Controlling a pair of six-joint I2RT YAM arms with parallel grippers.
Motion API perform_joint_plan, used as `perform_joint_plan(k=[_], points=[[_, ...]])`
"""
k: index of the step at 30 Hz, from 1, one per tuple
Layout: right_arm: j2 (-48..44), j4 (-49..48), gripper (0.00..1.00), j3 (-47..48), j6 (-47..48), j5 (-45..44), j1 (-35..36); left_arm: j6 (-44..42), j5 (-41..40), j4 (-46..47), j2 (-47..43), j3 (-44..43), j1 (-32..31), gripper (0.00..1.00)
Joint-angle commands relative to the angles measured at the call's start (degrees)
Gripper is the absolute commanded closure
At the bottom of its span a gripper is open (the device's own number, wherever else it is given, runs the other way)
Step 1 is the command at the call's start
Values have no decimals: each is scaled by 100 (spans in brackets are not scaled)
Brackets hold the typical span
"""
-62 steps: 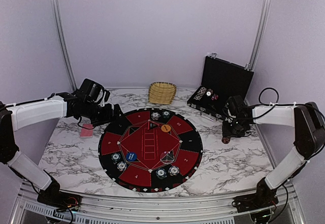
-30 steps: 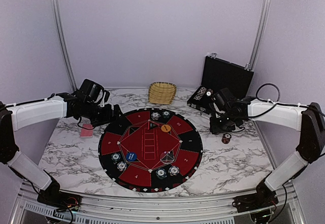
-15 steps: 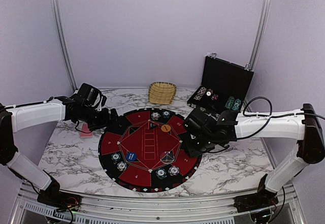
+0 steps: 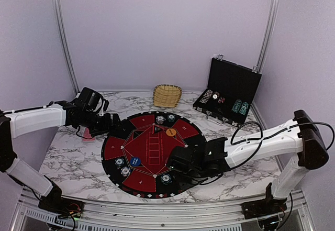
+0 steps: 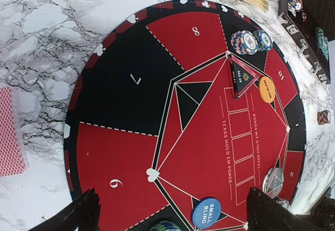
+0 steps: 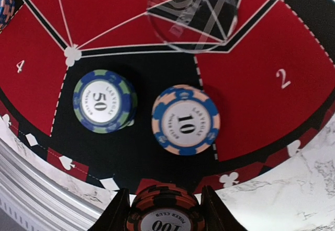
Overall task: Distribute texas hold em gaming equipment
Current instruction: Place the poker chips pile in the dealer area.
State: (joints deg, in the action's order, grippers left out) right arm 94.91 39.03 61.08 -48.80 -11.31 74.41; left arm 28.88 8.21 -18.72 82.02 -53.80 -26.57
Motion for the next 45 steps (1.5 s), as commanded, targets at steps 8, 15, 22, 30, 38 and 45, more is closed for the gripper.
perform_joint_plan(k=[8,15,22,30,38,45], points=[[513,-355,71,508,-354,138,291,-120,67,-23,-110,93,27,1],[723,-394,71,625,-317,155,319,-128,101,5,-63,97,28,1],[838,-290,70,783,-294,20,321,-124,112,31,-21,98,36,1],[914,-155,66,887,-280,-44,332,-146,148,43,-18,104,48,1],[915,-99,60,926,-289,-64,328,-151,172,67,-59,157,79,1],[924,-72,55,958,-280,-80,337,-142,191,83,-80,183,78,1]])
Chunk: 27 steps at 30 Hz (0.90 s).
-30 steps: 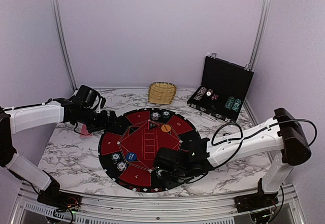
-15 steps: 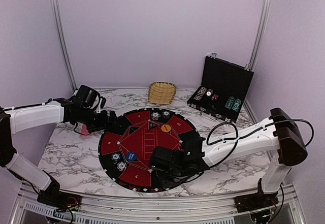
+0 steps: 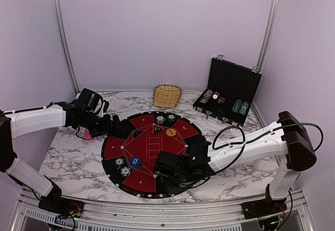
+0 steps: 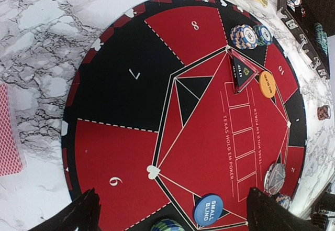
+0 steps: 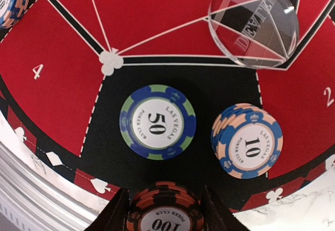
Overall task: Distribute texas hold em gaming equipment
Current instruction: Place the poker chips pile in the dealer area.
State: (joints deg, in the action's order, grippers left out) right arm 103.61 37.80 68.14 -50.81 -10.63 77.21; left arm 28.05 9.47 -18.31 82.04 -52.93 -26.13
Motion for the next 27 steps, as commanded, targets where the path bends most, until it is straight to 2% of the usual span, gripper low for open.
perform_joint_plan(k=[1,20,27], points=[[54,45,54,254,-79,-149,57,-63,67,41,-83,105,33,1],[-309,545,51,585,23,-472,39,-37,116,61,-165,116,33,1],[-765,579,50,353,349,-542,-482,-10,116,59,-139,34,37,1]])
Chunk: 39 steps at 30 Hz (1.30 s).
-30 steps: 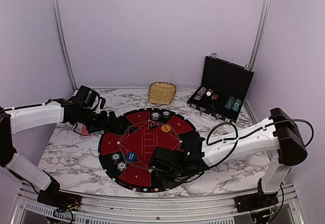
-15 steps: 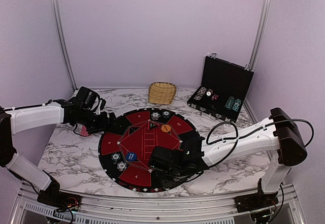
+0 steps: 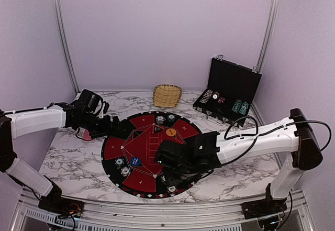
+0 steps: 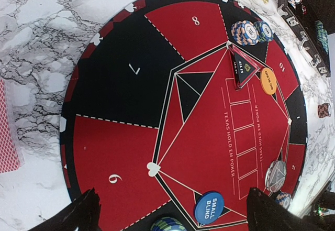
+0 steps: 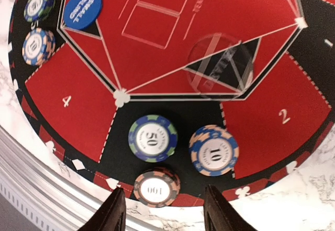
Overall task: Distribute texas hold em gaming equipment
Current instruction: Place the poker chips pile in the dealer area, then pick up the pile of poker chips from the pile of poker chips.
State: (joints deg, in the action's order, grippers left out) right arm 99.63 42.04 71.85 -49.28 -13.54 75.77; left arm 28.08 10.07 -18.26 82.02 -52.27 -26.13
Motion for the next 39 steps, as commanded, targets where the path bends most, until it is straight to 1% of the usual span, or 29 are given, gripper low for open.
perform_joint_plan(k=[1,7,15,21,24,28,34,39], points=[[-479,155,50,-81,260,-266,-473,-16,57,53,-121,-49,33,1],[-1051,137,50,-485,773,-368,-1434,-8,57,49,-3,-204,37,1],[-1787,53,48,-985,1588,-339,-3215,13,65,-2,246,-485,38,1],[-2052,-116,47,-1334,2168,-98,-4534,14,105,-13,466,-692,38,1],[-2071,-229,42,-1477,2415,-4,-4990,-8,127,-36,568,-793,34,1],[-2001,-511,35,-1674,2623,204,-5475,-30,133,-55,667,-892,33,1],[-1604,-888,26,-1708,2777,361,-5749,-30,141,-57,728,-934,32,1],[-1231,-1206,25,-1770,2845,466,-5924,-48,112,-83,704,-912,40,1]])
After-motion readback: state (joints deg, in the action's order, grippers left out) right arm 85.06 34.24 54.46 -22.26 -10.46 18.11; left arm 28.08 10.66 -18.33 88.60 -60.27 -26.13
